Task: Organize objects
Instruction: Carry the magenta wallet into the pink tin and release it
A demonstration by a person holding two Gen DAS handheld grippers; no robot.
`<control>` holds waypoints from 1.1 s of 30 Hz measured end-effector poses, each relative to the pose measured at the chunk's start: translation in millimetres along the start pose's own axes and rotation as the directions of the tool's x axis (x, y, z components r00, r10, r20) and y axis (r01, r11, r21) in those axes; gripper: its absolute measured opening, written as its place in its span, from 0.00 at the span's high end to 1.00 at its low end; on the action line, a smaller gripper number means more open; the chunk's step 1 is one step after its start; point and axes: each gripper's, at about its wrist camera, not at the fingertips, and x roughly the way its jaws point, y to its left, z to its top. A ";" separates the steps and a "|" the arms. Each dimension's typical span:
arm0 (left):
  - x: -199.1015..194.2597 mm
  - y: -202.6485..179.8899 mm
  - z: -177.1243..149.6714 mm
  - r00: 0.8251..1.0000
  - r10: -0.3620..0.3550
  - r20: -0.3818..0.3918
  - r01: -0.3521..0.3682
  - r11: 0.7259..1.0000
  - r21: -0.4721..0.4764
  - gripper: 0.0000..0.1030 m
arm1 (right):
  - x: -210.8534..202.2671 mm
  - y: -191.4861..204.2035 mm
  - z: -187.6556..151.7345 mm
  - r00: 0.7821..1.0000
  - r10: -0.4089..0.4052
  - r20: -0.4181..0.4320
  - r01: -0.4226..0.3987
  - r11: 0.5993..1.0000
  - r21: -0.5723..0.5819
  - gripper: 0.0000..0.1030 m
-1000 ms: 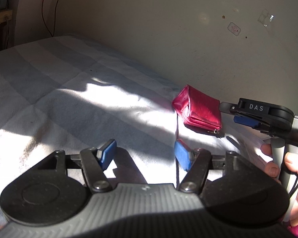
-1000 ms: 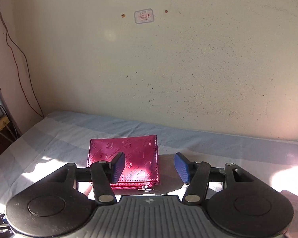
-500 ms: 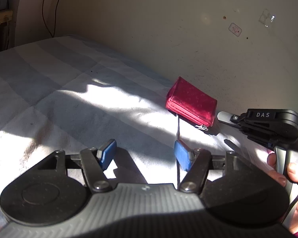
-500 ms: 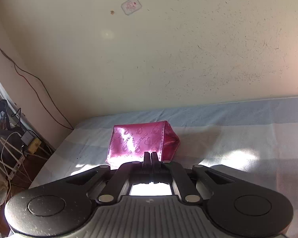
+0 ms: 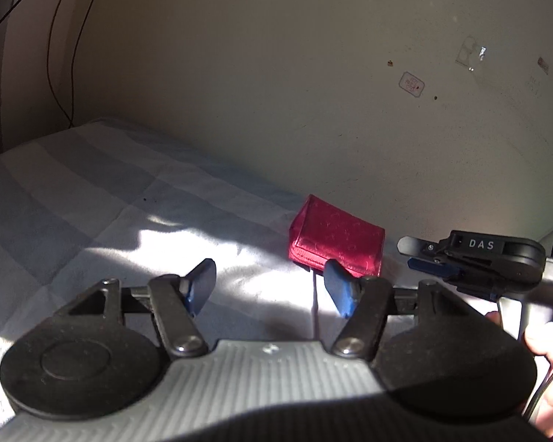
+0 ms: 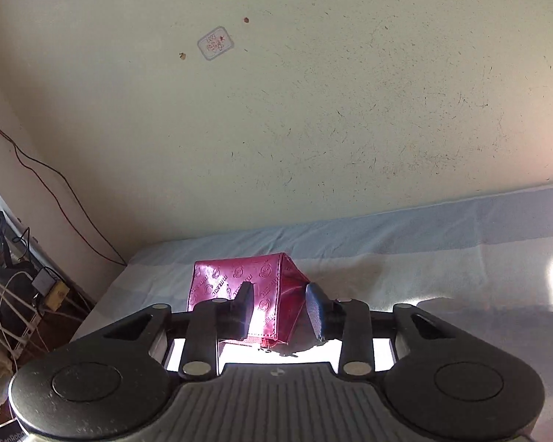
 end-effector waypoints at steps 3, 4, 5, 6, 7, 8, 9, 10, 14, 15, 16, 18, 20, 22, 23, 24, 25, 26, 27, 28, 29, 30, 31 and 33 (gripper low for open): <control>30.2 8.9 22.4 0.997 -0.057 -0.047 0.057 0.998 0.015 0.35 | 4.5 -5.4 -1.0 0.999 0.034 -0.002 -0.034 0.999 0.013 0.70; 42.3 13.7 29.4 0.994 -0.092 -0.066 0.092 0.996 -0.001 0.35 | 7.2 -7.0 -1.7 0.999 0.048 -0.007 -0.048 0.999 0.012 0.70; 52.0 15.9 34.0 0.989 -0.128 -0.079 0.128 0.992 -0.010 0.35 | 9.1 -7.2 -2.5 0.998 0.055 -0.009 -0.055 0.998 0.008 0.70; 61.0 15.9 37.2 0.984 -0.153 -0.090 0.153 0.988 -0.011 0.35 | 11.6 -7.9 -3.4 0.998 0.061 -0.011 -0.061 0.998 0.005 0.70; 69.2 13.5 39.2 0.982 -0.161 -0.101 0.162 0.987 -0.003 0.35 | 12.3 -8.0 -4.3 0.998 0.069 -0.013 -0.069 0.998 0.003 0.70; 77.5 10.7 40.5 0.980 -0.164 -0.111 0.166 0.986 0.006 0.35 | 13.4 -8.3 -4.9 0.997 0.076 -0.017 -0.076 0.997 0.002 0.70; 86.2 8.1 41.0 0.978 -0.166 -0.124 0.169 0.986 0.013 0.36 | 16.1 -8.6 -5.1 0.997 0.080 -0.019 -0.080 0.997 0.005 0.70; 95.1 5.9 40.8 0.976 -0.162 -0.142 0.165 0.986 0.009 0.37 | 19.1 -7.5 -5.0 0.996 0.081 -0.020 -0.081 0.997 0.009 0.70; 123.3 9.4 35.0 0.937 -0.275 -0.217 0.256 0.960 -0.109 0.68 | 29.5 -6.2 -7.0 0.994 0.102 -0.037 -0.101 0.995 0.016 0.83; 125.7 9.2 32.7 0.934 -0.282 -0.222 0.256 0.957 -0.136 0.68 | 32.7 -4.3 -8.2 0.993 0.106 -0.056 -0.105 0.994 0.015 0.85; 123.4 7.6 30.6 0.939 -0.271 -0.210 0.246 0.960 -0.136 0.69 | 32.0 -0.5 -9.7 0.995 0.088 -0.048 -0.088 0.996 -0.001 0.85; 115.6 0.8 29.4 0.939 -0.269 -0.212 0.250 0.962 -0.114 0.70 | 25.2 5.6 -10.7 0.997 0.068 -0.032 -0.069 0.997 -0.024 0.85; 102.7 -5.3 29.9 0.932 -0.298 -0.208 0.277 0.953 -0.122 0.70 | 8.2 11.1 -8.9 0.998 0.067 0.010 -0.066 0.997 -0.043 0.86; 87.0 -16.3 32.8 0.923 -0.331 -0.195 0.310 0.942 -0.128 0.70 | -11.8 14.7 -5.9 0.997 0.067 0.050 -0.064 0.996 -0.058 0.86; 77.4 -24.6 34.4 0.919 -0.349 -0.183 0.330 0.935 -0.126 0.71 | -28.9 15.7 -3.6 0.996 0.055 0.074 -0.051 0.997 -0.064 0.86; 68.3 -35.0 35.4 0.916 -0.363 -0.173 0.348 0.931 -0.114 0.71 | -42.4 16.2 -2.6 0.995 0.047 0.091 -0.040 0.997 -0.073 0.86; 60.5 -45.7 36.0 0.911 -0.378 -0.166 0.365 0.925 -0.102 0.71 | -56.3 15.7 -1.9 0.993 0.040 0.108 -0.031 0.996 -0.081 0.86; 51.7 -59.1 36.7 0.902 -0.400 -0.162 0.390 0.916 -0.091 0.71 | -78.2 13.0 -0.8 0.991 0.027 0.134 -0.016 0.996 -0.087 0.86; 44.1 -72.4 36.1 0.892 -0.421 -0.162 0.413 0.907 -0.081 0.71 | -93.9 10.0 -0.6 0.988 0.017 0.152 -0.003 0.996 -0.088 0.86; 36.7 -86.5 34.4 0.881 -0.445 -0.162 0.439 0.896 -0.070 0.71 | -115.0 5.6 -0.2 0.984 -0.001 0.179 0.017 0.996 -0.086 0.86; 30.2 -102.0 32.2 0.869 -0.467 -0.163 0.464 0.884 -0.059 0.71 | -129.0 1.6 -1.0 0.980 -0.012 0.197 0.030 0.996 -0.087 0.86; 25.7 -118.7 28.2 0.858 -0.486 -0.165 0.485 0.873 -0.047 0.71 | -151.8 -5.6 -1.9 0.974 -0.034 0.223 0.054 0.995 -0.087 0.86; 22.2 -137.1 24.1 0.848 -0.504 -0.168 0.505 0.862 -0.035 0.71 | -171.9 -14.0 -3.1 0.968 -0.053 0.244 0.076 0.994 -0.082 0.86; 16.2 -173.9 14.3 0.823 -0.538 -0.182 0.544 0.839 -0.015 0.70 | -204.9 -31.0 -5.4 0.956 -0.093 0.277 0.118 0.990 -0.073 0.86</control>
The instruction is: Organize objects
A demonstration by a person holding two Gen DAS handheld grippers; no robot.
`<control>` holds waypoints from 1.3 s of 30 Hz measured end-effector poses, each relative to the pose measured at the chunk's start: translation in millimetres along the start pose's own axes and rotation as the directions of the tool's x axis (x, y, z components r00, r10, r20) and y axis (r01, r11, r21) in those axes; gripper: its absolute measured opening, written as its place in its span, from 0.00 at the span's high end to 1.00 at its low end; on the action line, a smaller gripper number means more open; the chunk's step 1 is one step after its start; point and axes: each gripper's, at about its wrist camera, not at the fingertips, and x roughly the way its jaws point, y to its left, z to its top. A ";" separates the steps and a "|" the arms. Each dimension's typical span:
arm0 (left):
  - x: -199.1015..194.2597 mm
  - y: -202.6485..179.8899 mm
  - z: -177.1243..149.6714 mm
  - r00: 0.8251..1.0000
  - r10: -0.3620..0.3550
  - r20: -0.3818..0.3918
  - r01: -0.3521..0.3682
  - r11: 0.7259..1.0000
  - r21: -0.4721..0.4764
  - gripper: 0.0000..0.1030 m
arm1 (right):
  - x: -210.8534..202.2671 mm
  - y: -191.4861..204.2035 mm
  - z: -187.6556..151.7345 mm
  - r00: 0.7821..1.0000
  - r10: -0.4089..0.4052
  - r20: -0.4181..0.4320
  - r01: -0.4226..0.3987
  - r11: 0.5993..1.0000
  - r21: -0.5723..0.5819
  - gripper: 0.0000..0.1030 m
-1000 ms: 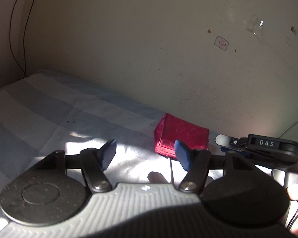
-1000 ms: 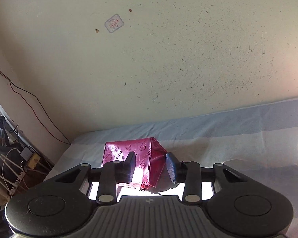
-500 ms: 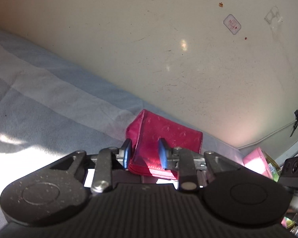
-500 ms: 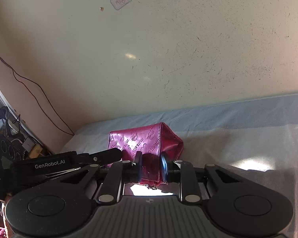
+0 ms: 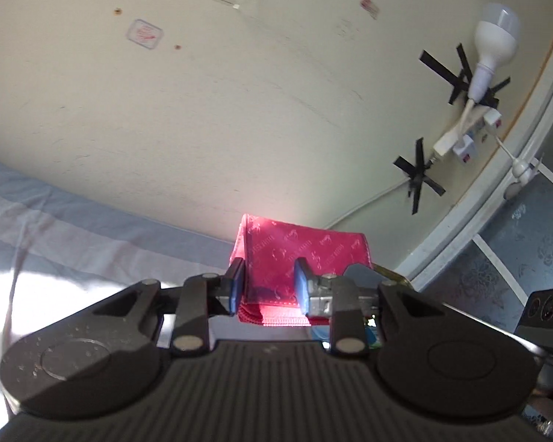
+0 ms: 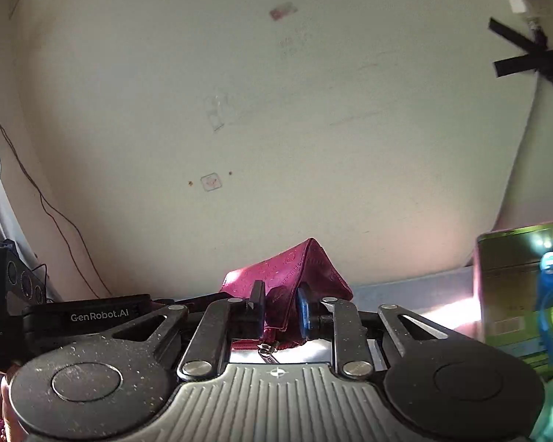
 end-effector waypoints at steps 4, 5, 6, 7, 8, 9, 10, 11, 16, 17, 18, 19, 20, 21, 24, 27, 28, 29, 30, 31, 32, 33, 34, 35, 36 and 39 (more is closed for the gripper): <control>46.8 -58.6 -17.1 0.996 -0.075 -0.054 0.076 0.997 0.028 0.70 | -54.1 -51.7 4.9 0.993 -0.106 0.056 0.105 0.994 0.029 0.86; 60.6 -69.6 -22.4 0.994 -0.089 -0.071 0.091 0.995 0.033 0.70 | -63.5 -64.4 5.2 0.990 -0.127 0.066 0.125 0.991 0.044 0.86; 73.4 -79.0 -27.0 0.992 -0.096 -0.085 0.100 0.994 0.039 0.70 | -70.8 -76.9 5.2 0.987 -0.144 0.071 0.140 0.988 0.058 0.86; 84.5 -88.2 -31.6 0.990 -0.099 -0.099 0.104 0.993 0.047 0.70 | -78.1 -92.7 5.1 0.984 -0.163 0.075 0.157 0.984 0.078 0.86; 94.6 -96.3 -35.8 0.989 -0.099 -0.112 0.106 0.993 0.056 0.70 | -82.2 -106.2 4.6 0.981 -0.178 0.076 0.171 0.981 0.094 0.86; 104.1 -104.1 -40.6 0.988 -0.096 -0.125 0.105 0.992 0.069 0.70 | -84.6 -118.0 4.1 0.979 -0.189 0.074 0.181 0.978 0.107 0.86; 110.9 -108.3 -44.0 0.987 -0.092 -0.134 0.103 0.992 0.077 0.70 | -84.5 -131.1 4.0 0.977 -0.201 0.071 0.191 0.974 0.125 0.86; 119.0 -111.2 -46.5 0.986 -0.086 -0.143 0.098 0.992 0.081 0.70 | -80.5 -139.5 3.0 0.975 -0.211 0.067 0.200 0.970 0.141 0.85; 142.6 -111.7 -51.5 0.985 -0.006 -0.171 0.023 0.995 0.096 0.70 | -56.3 -163.9 2.9 0.954 -0.300 0.004 0.295 0.941 0.168 0.62; 140.1 -111.5 -51.9 0.986 0.006 -0.167 0.012 0.994 0.105 0.70 | -56.6 -165.4 0.7 0.948 -0.318 0.018 0.311 0.936 0.168 0.62; 135.1 -111.7 -52.3 0.987 0.021 -0.158 -0.002 0.993 0.120 0.70 | -57.6 -166.0 -0.7 0.945 -0.324 0.030 0.315 0.934 0.172 0.62; 130.1 -113.0 -52.8 0.988 0.038 -0.146 -0.017 0.990 0.141 0.70 | -59.7 -167.3 -2.8 0.946 -0.322 0.042 0.309 0.933 0.182 0.62; 124.3 -114.8 -53.3 0.989 0.058 -0.135 -0.036 0.986 0.165 0.70 | -62.8 -167.6 -5.2 0.947 -0.316 0.051 0.301 0.933 0.196 0.62; 116.9 -116.1 -55.0 0.989 0.082 -0.124 -0.058 0.980 0.188 0.70 | -65.0 -166.8 -6.9 0.948 -0.314 0.055 0.297 0.933 0.205 0.62; 93.1 -123.9 -62.4 0.985 0.150 -0.082 -0.125 0.960 0.252 0.70 | -78.6 -158.4 -15.5 0.946 -0.319 0.061 0.300 0.930 0.213 0.62; 68.2 -133.2 -73.5 0.981 0.195 -0.028 -0.177 0.937 0.302 0.70 | -96.3 -145.5 -22.8 0.941 -0.331 0.071 0.311 0.928 0.205 0.62; 58.9 -136.8 -78.8 0.978 0.207 -0.015 -0.193 0.931 0.311 0.70 | -103.3 -140.7 -25.2 0.940 -0.334 0.075 0.313 0.927 0.207 0.62; 52.1 -139.4 -83.0 0.976 0.219 -0.009 -0.205 0.926 0.317 0.70 | -108.0 -137.7 -27.1 0.939 -0.335 0.077 0.314 0.927 0.207 0.62; 45.5 -141.7 -87.5 0.972 0.233 -0.003 -0.220 0.920 0.325 0.70 | -114.8 -132.5 -29.6 0.938 -0.337 0.081 0.315 0.926 0.207 0.62; 39.6 -143.9 -91.8 0.969 0.246 0.004 -0.233 0.913 0.335 0.70 | -121.1 -127.0 -32.1 0.937 -0.339 0.085 0.317 0.927 0.203 0.62; 33.6 -146.4 -96.6 0.967 0.256 0.012 -0.244 0.905 0.348 0.70 | -126.3 -121.8 -34.6 0.936 -0.341 0.087 0.319 0.927 0.196 0.62; 29.1 -147.5 -100.2 0.965 0.262 0.017 -0.251 0.900 0.357 0.70 | -130.5 -117.3 -36.8 0.936 -0.342 0.087 0.321 0.928 0.189 0.62; 23.9 -149.6 -105.1 0.963 0.269 0.023 -0.259 0.893 0.368 0.70 | -135.5 -111.5 -39.9 0.935 -0.343 0.086 0.324 0.929 0.179 0.62; 19.7 -150.7 -109.0 0.961 0.274 0.025 -0.263 0.888 0.376 0.70 | -139.7 -106.7 -42.7 0.935 -0.345 0.086 0.327 0.930 0.170 0.62; 15.4 -150.8 -113.0 0.960 0.278 0.026 -0.266 0.885 0.382 0.70 | -142.8 -102.8 -45.0 0.934 -0.346 0.086 0.329 0.930 0.162 0.62; 5.7 -152.0 -123.7 0.957 0.290 0.027 -0.276 0.875 0.398 0.70 | -151.8 -91.8 -52.0 0.934 -0.348 0.083 0.334 0.932 0.143 0.62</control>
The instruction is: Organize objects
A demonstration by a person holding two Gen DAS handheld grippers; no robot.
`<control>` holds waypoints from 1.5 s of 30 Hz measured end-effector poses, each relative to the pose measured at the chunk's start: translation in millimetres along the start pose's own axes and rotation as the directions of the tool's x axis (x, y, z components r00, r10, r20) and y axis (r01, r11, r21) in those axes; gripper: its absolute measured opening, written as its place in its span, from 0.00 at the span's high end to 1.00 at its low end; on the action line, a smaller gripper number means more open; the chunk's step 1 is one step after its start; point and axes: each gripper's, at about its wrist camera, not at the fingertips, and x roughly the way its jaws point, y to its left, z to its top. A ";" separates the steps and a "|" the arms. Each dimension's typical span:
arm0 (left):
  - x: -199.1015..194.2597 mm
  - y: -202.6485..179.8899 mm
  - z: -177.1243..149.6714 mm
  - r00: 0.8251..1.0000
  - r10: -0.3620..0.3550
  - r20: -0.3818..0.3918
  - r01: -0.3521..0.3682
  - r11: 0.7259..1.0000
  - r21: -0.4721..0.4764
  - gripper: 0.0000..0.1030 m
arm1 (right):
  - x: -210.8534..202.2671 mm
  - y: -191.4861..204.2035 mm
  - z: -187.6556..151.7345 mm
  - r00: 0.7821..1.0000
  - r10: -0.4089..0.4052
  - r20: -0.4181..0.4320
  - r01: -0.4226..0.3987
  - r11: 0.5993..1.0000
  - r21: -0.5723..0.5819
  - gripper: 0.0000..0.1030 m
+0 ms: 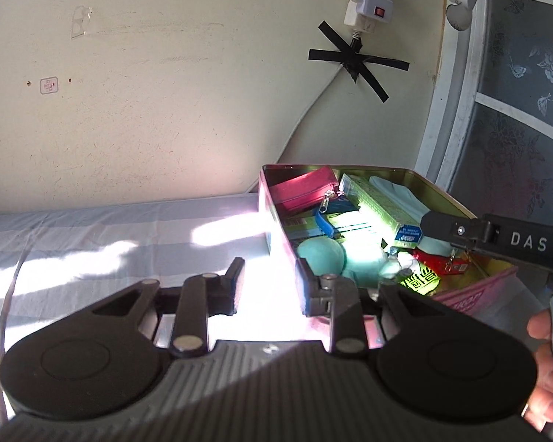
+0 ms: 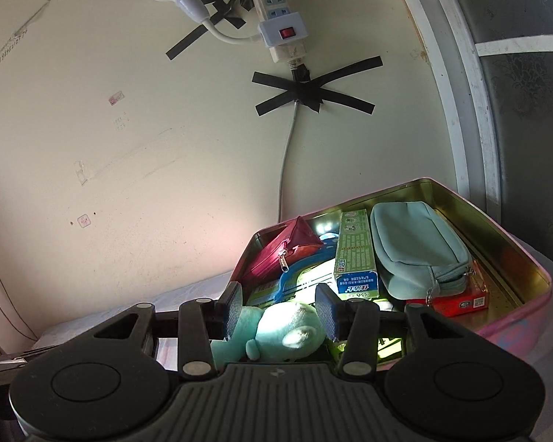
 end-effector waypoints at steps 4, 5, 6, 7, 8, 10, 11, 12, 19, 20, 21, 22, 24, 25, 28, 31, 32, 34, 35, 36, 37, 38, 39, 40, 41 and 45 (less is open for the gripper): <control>-12.9 -2.3 -11.8 1.000 0.012 0.004 -0.012 1.000 0.025 0.70 | -15.2 7.5 -7.6 1.000 -0.005 -0.007 0.005 1.000 -0.014 0.61; -16.1 -2.6 -14.2 1.000 0.015 0.005 -0.015 0.999 0.028 0.70 | -19.3 9.3 -9.4 1.000 -0.006 -0.005 0.006 1.000 -0.016 0.61; -19.6 -2.7 -16.7 1.000 0.020 0.003 -0.020 0.999 0.031 0.70 | -22.8 10.5 -10.8 1.000 -0.006 -0.003 0.006 1.000 -0.017 0.61; -22.5 -2.7 -18.6 1.000 0.024 0.000 -0.024 0.999 0.031 0.70 | -30.5 12.6 -14.4 1.000 -0.003 0.007 0.004 1.000 -0.013 0.60; -28.7 -2.1 -22.7 1.000 0.023 -0.001 -0.023 0.999 0.027 0.69 | -38.1 13.9 -18.4 1.000 -0.001 0.022 0.001 1.000 -0.004 0.59; -40.5 0.1 -30.0 1.000 0.012 0.009 -0.012 1.000 0.019 0.67 | -53.0 16.7 -27.4 0.999 0.008 0.048 -0.008 1.000 0.007 0.58; -45.3 0.7 -33.7 1.000 0.014 0.013 -0.014 1.000 0.021 0.66 | -63.4 20.4 -34.9 0.998 0.013 0.068 -0.014 1.000 0.002 0.57; -49.9 0.6 -37.8 1.000 0.019 0.017 -0.020 0.999 0.028 0.64 | -69.3 22.7 -39.1 0.997 0.012 0.080 -0.012 1.000 -0.003 0.56; -71.4 6.9 -62.1 0.999 0.045 0.022 -0.045 0.999 0.021 0.48 | -104.9 42.6 -64.3 0.993 0.006 0.122 0.003 0.997 -0.078 0.47; -72.8 8.2 -64.0 0.999 0.049 0.024 -0.050 0.999 0.018 0.46 | -105.7 43.9 -64.8 0.993 0.010 0.118 0.000 0.997 -0.081 0.45; -74.6 9.6 -65.9 0.998 0.059 0.026 -0.059 0.998 0.017 0.44 | -107.2 45.7 -65.4 0.993 0.012 0.114 -0.003 0.997 -0.082 0.44; -76.1 10.7 -67.8 0.997 0.070 0.031 -0.070 0.997 0.018 0.41 | -107.8 47.3 -65.5 0.994 0.010 0.113 -0.001 0.997 -0.082 0.41; -78.7 14.3 -70.4 0.996 0.087 0.037 -0.088 0.996 0.017 0.37 | -108.3 48.7 -65.4 0.993 0.007 0.118 0.002 0.997 -0.079 0.38; -80.0 16.4 -71.3 0.995 0.094 0.040 -0.095 0.995 0.013 0.32 | -108.4 49.2 -65.6 0.993 0.008 0.120 0.001 0.997 -0.077 0.36; -84.2 23.5 -72.5 0.991 0.121 0.051 -0.121 0.993 0.002 0.21 | -105.8 50.9 -65.9 0.993 0.009 0.117 -0.001 0.997 -0.071 0.28; -89.1 27.3 -74.7 0.985 0.154 0.072 -0.155 0.988 0.011 0.09 | -100.7 50.6 -68.8 0.996 0.019 0.091 -0.014 0.999 -0.052 0.20; -91.1 27.9 -75.9 0.984 0.162 0.079 -0.163 0.986 0.013 0.07 | -99.1 50.8 -71.1 0.997 0.023 0.078 -0.020 0.999 -0.046 0.18; -94.1 28.6 -78.1 0.981 0.171 0.087 -0.173 0.985 0.013 0.05 | -95.3 51.6 -75.7 0.999 0.017 0.051 -0.015 0.999 -0.042 0.14; -95.0 28.6 -79.2 0.981 0.174 0.085 -0.176 0.984 0.014 0.04 | -94.2 52.2 -78.2 0.999 0.014 0.040 -0.013 0.999 -0.042 0.12; -96.1 28.4 -80.3 0.981 0.173 0.083 -0.175 0.984 0.013 0.04 | -93.3 52.1 -79.3 0.999 0.012 0.033 -0.011 0.999 -0.042 0.11; -97.2 28.4 -81.4 0.982 0.171 0.083 -0.173 0.985 0.011 0.02 | -92.7 52.3 -81.4 1.000 0.010 0.027 -0.009 0.999 -0.040 0.11; -98.4 28.2 -82.2 0.982 0.170 0.084 -0.171 0.985 0.009 0.00 | -92.4 52.3 -81.9 1.000 0.011 0.023 -0.010 0.999 -0.038 0.10; -99.2 28.3 -82.6 0.982 0.170 0.087 -0.171 0.985 0.008 0.00 | -92.1 52.4 -82.4 1.000 0.014 0.018 -0.013 0.999 -0.035 0.10; -99.8 28.0 -83.1 0.981 0.174 0.089 -0.175 0.985 0.008 0.00 | -92.4 52.4 -83.0 1.000 0.015 0.015 -0.014 0.999 -0.034 0.10; -100.2 27.8 -83.2 0.980 0.177 0.091 -0.179 0.984 0.010 0.00 | -92.6 53.1 -83.2 1.000 0.014 0.014 -0.013 0.999 -0.034 0.09; -100.1 27.1 -82.9 0.980 0.183 0.082 -0.185 0.983 0.013 0.00 | -94.6 55.3 -83.5 1.000 0.013 0.023 -0.012 0.999 -0.041 0.07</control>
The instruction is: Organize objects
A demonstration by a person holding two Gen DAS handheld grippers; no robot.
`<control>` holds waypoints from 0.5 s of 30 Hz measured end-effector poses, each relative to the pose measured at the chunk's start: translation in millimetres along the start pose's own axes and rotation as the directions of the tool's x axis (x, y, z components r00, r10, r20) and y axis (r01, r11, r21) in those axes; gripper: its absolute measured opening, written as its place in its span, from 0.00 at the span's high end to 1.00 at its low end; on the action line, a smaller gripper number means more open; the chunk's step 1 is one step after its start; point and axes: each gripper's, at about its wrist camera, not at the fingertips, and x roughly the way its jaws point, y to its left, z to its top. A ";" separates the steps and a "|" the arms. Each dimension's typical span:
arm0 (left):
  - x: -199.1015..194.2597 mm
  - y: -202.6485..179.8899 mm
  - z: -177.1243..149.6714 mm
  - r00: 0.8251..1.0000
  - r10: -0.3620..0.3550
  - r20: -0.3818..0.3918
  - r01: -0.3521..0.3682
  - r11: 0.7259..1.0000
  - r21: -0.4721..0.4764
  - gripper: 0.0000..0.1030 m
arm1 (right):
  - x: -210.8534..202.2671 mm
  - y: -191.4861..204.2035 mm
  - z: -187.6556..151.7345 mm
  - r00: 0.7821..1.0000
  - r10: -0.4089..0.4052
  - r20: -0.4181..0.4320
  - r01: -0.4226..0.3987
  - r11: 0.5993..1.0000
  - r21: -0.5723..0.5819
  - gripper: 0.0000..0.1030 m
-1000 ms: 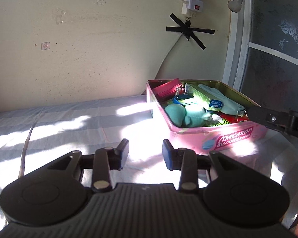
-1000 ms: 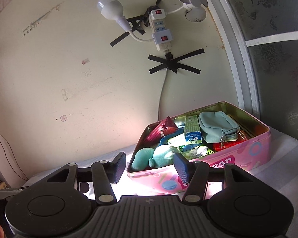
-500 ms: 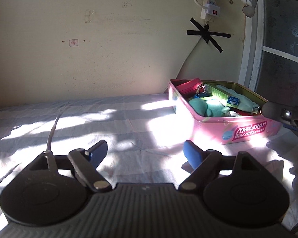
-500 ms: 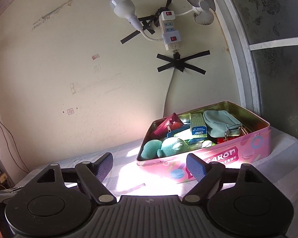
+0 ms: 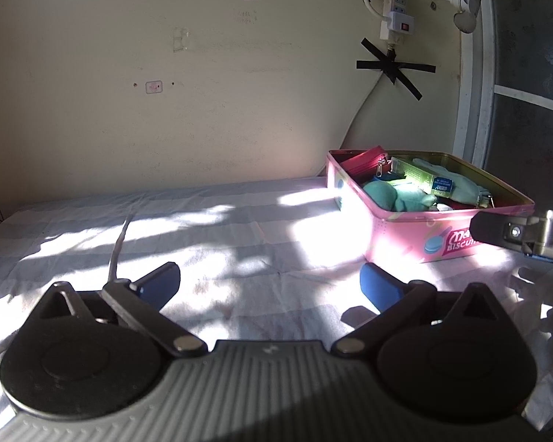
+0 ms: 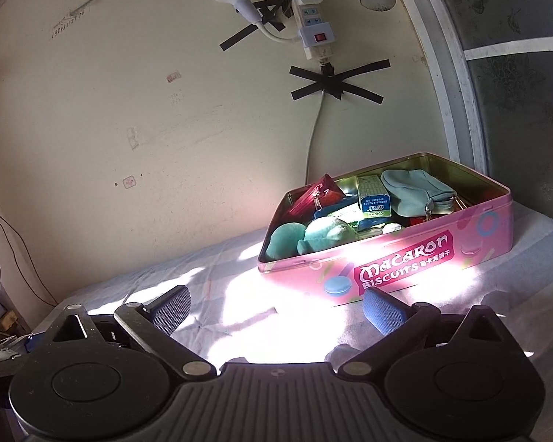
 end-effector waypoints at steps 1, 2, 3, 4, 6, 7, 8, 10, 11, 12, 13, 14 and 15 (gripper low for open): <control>0.3 0.5 0.1 1.000 0.001 -0.003 -0.001 1.000 -0.004 0.00 | -0.2 0.4 -0.1 1.000 0.002 0.001 -0.002 1.000 -0.002 0.07; 0.2 0.5 -0.2 1.000 0.005 -0.004 -0.005 1.000 -0.009 0.00 | -0.5 1.0 -0.1 1.000 0.002 0.002 -0.002 1.000 -0.001 0.07; 0.3 0.6 -0.3 1.000 0.008 -0.005 -0.008 1.000 -0.011 0.00 | -0.6 1.2 -0.2 1.000 0.004 0.002 -0.004 1.000 0.002 0.07; 0.3 0.2 -0.6 1.000 0.012 -0.006 -0.012 1.000 -0.011 0.00 | -0.4 1.2 -0.3 1.000 0.005 0.001 -0.005 1.000 0.005 0.07; 0.9 0.0 -0.7 1.000 0.020 -0.011 -0.020 1.000 -0.007 0.00 | -0.1 1.5 -0.7 1.000 0.007 -0.001 -0.007 1.000 0.008 0.07; 0.9 -0.2 -0.9 1.000 0.024 -0.011 -0.024 1.000 -0.006 0.00 | 0.5 1.5 -0.6 1.000 0.009 -0.003 -0.009 1.000 0.009 0.07; 1.0 -0.2 -1.0 1.000 0.027 -0.009 -0.027 1.000 -0.006 0.00 | 0.7 1.9 -0.8 1.000 0.010 -0.005 -0.010 1.000 0.008 0.07; 1.9 0.0 -1.3 0.999 0.034 -0.012 -0.034 0.999 -0.005 0.00 | 1.5 2.4 -1.4 1.000 0.010 -0.007 -0.010 1.000 0.009 0.07; 2.6 0.0 -1.6 0.999 0.036 -0.014 -0.036 0.999 -0.004 0.00 | 2.5 2.4 -1.5 1.000 0.010 -0.009 -0.010 1.000 0.008 0.07; 3.3 -0.1 -1.8 0.999 0.039 -0.016 -0.039 0.999 -0.002 0.00 | 3.0 2.6 -1.8 1.000 0.010 -0.011 -0.010 1.000 0.007 0.07; 3.8 -0.3 -2.2 0.999 0.043 -0.017 -0.043 0.999 0.000 0.00 | 3.7 2.4 -2.2 1.000 0.009 -0.013 -0.008 1.000 0.007 0.07; 4.5 -0.6 -2.4 0.999 0.047 -0.018 -0.047 0.999 0.004 0.00 | 4.3 2.2 -2.5 1.000 0.008 -0.014 -0.008 1.000 0.008 0.07; 4.8 -0.8 -2.6 0.999 0.052 -0.017 -0.051 0.999 0.006 0.00 | 4.7 2.0 -2.7 1.000 0.008 -0.015 -0.008 1.000 0.009 0.07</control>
